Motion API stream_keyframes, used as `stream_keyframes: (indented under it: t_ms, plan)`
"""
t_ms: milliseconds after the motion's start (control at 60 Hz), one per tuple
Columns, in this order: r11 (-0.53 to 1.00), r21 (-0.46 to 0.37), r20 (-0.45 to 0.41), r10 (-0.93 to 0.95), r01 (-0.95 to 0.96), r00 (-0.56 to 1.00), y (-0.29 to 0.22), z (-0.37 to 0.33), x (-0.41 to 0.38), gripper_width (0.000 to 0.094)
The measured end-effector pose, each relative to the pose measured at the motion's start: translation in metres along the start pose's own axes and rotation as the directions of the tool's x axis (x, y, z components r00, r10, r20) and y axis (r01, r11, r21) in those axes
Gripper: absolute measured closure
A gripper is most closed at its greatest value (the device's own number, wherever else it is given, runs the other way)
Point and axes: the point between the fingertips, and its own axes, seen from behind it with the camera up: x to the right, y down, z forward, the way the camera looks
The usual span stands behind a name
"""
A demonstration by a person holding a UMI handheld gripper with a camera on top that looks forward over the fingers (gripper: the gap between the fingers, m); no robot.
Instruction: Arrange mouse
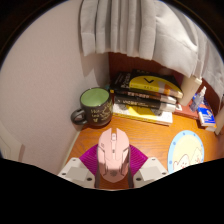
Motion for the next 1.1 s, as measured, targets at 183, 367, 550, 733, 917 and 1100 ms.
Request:
stream_keyframes:
  t_ms: [183, 367, 550, 733, 917, 1100]
  plan:
    - [0.982, 0.176, -0.036, -0.066, 0.072, 0.997, -0.082, -0.1, 0.068, 0.0549]
    - [0.952, 0.294, -0.115, -0.051, 0.083, 0.992, -0.124, -0.177, 0.17, 0.0545]
    - [0.96, 0.281, -0.159, 0.042, 0.005, 0.986, -0.096, -0.168, 0.263, 0.0545]
    - [0.992, 0.113, -0.151, 0.067, -0.051, 0.986, -0.016, -0.097, 0.294, 0.055]
    - [0.995, 0.018, -0.109, 0.1, -0.099, 0.989, 0.038, -0.043, 0.282, 0.0548]
    - [0.994, 0.002, -0.11, 0.108, -0.108, 0.988, 0.056, -0.024, 0.274, 0.0515]
